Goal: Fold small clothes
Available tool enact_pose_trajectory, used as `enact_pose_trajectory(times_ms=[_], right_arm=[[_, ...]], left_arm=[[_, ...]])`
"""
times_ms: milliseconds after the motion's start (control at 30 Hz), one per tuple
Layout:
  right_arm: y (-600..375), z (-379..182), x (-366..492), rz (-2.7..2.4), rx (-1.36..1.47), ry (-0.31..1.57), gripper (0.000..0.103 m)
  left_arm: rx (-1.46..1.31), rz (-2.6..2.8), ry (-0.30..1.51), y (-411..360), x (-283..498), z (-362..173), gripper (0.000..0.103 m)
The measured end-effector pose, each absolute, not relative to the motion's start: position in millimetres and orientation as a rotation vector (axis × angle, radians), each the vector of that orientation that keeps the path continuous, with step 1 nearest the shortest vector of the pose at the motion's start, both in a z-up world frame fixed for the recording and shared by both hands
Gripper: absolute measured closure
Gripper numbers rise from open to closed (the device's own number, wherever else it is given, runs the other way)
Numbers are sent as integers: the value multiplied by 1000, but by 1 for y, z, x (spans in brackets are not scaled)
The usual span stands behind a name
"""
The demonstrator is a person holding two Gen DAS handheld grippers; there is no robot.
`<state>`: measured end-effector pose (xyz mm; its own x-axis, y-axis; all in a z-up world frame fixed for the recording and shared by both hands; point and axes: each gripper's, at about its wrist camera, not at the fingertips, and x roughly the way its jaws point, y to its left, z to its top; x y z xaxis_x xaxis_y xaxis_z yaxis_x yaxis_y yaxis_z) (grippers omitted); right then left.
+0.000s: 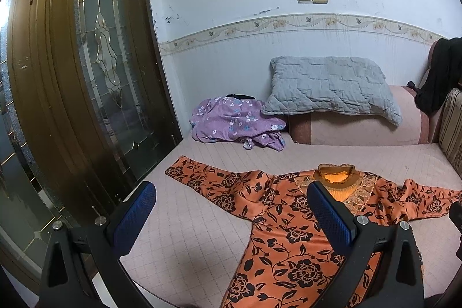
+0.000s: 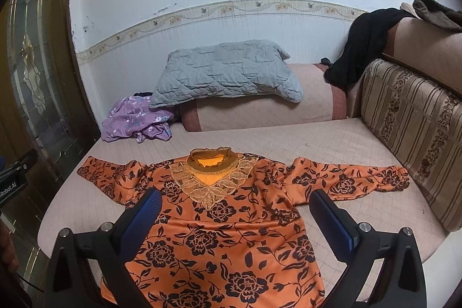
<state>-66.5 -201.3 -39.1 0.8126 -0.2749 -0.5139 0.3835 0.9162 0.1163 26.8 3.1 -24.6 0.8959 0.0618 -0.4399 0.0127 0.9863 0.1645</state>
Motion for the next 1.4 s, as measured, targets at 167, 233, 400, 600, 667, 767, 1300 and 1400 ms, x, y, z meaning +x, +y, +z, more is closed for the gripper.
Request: enact_pose_trajectory(times_ms=[167, 233, 400, 600, 667, 767, 1300, 1400], right_arm=[[-205, -45, -60, -359, 226, 529, 0], [-206, -48, -58, -362, 227, 535, 0], [-211, -55, -52, -369, 238, 553, 0], [-215, -64, -44, -374, 244, 574, 0], [-216, -67, -41, -375, 248, 582, 0], [-219, -72, -36, -377, 255, 594, 0], [-236, -88, -24, -404, 289, 627, 0], [-238, -90, -23, -410, 293, 628, 0]], left_arm=[[177, 24, 480, -2, 35, -33, 0], [181, 23, 486, -4, 37, -37, 0], [190, 22, 507, -9, 43, -46, 0], [196, 21, 529, -13, 52, -54, 0], [201, 22, 535, -14, 55, -57, 0], [205, 20, 547, -17, 61, -62, 0], [226, 13, 588, -27, 73, -76, 0], [232, 12, 593, -29, 75, -79, 0]])
